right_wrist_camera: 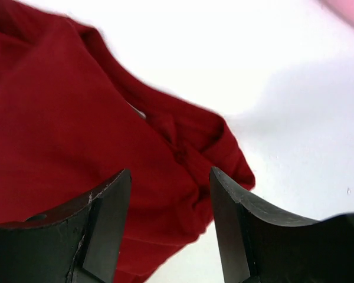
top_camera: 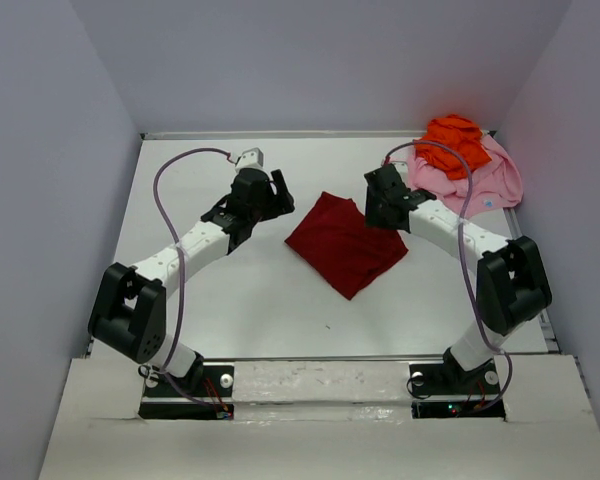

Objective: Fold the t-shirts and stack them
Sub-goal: Smooth out the square-folded T-shirt at the center of the board.

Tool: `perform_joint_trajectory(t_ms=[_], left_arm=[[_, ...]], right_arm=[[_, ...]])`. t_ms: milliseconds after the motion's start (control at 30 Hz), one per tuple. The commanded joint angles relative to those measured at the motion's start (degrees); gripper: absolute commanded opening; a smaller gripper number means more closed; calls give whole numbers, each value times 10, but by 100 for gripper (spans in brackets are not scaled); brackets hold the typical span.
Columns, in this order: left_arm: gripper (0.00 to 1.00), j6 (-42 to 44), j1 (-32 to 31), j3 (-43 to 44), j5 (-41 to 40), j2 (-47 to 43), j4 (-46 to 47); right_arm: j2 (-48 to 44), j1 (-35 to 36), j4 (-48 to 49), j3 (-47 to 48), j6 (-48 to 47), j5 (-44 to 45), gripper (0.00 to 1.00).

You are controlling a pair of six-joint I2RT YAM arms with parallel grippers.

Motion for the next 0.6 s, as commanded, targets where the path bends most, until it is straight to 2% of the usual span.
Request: perform_joint_trajectory(t_ms=[0,200,467,533,567], left_arm=[[82,-2,-11,19,5,-1,15],[82,-1,-16,19,3,-5,13],[82,6,-15,21,-5,-7,6],[82,6,-16,20,-5,-6,6],[82,6,-15,20,-5,-6,6]], right_arm=[[34,-4,20,55,-31,-3,61],[105,-4,58,63,-26,-38,59],[136,-4,81,51,-24,-56,56],[144,-4,85,51,-25,-61,47],[144,-4,86,51,-25,-63,39]])
